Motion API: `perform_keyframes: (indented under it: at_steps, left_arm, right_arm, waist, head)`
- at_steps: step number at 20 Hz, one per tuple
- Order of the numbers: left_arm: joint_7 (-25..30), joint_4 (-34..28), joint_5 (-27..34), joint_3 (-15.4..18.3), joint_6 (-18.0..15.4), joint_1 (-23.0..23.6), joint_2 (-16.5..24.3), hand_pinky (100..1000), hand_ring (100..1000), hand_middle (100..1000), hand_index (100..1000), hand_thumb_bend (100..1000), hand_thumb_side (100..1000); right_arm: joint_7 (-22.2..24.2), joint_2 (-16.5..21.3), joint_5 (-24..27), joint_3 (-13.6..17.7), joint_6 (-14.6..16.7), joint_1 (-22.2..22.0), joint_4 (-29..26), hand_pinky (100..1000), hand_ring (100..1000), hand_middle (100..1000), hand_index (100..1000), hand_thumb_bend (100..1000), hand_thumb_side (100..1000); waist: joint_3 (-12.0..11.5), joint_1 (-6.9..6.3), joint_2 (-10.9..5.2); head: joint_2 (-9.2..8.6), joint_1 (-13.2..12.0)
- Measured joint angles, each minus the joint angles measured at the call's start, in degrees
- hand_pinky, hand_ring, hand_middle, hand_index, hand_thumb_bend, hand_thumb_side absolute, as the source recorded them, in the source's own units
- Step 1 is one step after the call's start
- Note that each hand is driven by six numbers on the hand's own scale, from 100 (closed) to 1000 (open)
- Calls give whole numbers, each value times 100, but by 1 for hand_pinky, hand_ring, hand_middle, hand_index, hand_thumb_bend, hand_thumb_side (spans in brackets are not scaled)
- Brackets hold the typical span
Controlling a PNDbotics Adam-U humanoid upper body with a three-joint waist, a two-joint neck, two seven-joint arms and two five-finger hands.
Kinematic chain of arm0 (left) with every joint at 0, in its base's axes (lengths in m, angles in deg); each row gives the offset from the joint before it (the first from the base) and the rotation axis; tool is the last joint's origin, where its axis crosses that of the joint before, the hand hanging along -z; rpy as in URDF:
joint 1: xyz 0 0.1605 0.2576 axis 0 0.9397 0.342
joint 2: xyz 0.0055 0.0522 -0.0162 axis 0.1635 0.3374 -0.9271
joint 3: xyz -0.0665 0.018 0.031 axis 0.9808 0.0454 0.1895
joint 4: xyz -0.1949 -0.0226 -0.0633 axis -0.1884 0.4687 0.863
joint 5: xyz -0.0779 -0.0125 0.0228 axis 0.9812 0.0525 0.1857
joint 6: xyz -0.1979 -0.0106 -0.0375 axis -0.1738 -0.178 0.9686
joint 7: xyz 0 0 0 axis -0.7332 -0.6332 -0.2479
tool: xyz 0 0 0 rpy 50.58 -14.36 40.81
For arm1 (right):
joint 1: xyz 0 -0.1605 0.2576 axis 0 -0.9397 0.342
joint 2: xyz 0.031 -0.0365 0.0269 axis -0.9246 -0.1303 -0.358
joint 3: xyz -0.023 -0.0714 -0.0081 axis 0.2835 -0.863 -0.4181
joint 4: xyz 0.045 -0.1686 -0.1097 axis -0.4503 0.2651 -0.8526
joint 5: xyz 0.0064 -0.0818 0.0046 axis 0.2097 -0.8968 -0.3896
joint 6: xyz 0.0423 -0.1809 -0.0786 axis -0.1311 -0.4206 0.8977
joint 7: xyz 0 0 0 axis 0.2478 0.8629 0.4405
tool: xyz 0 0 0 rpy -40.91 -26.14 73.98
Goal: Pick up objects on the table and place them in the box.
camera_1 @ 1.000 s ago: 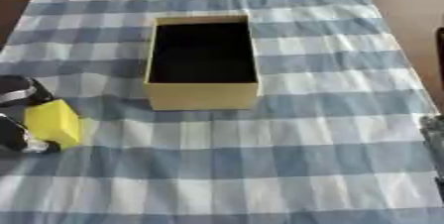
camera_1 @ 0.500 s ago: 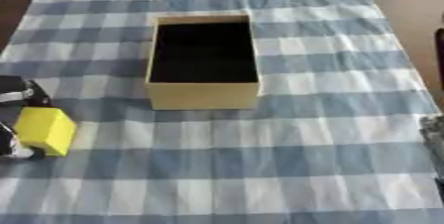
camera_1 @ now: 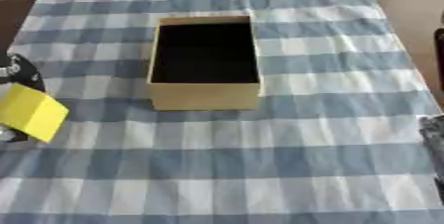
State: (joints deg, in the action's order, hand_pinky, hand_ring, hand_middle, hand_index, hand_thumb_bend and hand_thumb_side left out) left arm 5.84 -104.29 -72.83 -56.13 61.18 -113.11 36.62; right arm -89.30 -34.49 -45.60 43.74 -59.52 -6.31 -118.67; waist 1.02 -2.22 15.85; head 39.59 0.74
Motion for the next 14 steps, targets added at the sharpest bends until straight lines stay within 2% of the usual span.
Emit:
perform_keyframes:
  at_steps: [3, 7, 11, 14]
  left_arm:
    - [-56, -46, 27, 47, 47, -262, -7, 770, 680, 550, 658, 240, 100]
    - [-109, 41, 27, 68, 58, -940, -187, 772, 681, 548, 658, 178, 100]
    - [-205, 448, -11, 47, 17, -1697, -635, 778, 677, 545, 658, 100, 103]
    - [-321, 930, -28, -3, -28, -2189, -1054, 787, 676, 542, 661, 100, 100]
  right_arm:
    - [-1, 6, 0, 0, 2, 2, 0, 832, 776, 734, 819, 100, 639]
    - [0, 14, 0, 0, 12, 29, 0, 831, 776, 735, 818, 100, 638]
    - [10, 23, 4, -1, 48, 119, 0, 831, 776, 735, 818, 100, 639]
    - [27, 42, 12, -2, 69, 162, 0, 831, 776, 734, 818, 100, 638]
  waist:
    - [5, -17, -1]
    - [27, -28, -7]
    - [64, -41, -11]
    - [110, -54, -9]
  head:
    - [0, 13]
    - [1, 9]
    - [1, -15]
    - [0, -18]
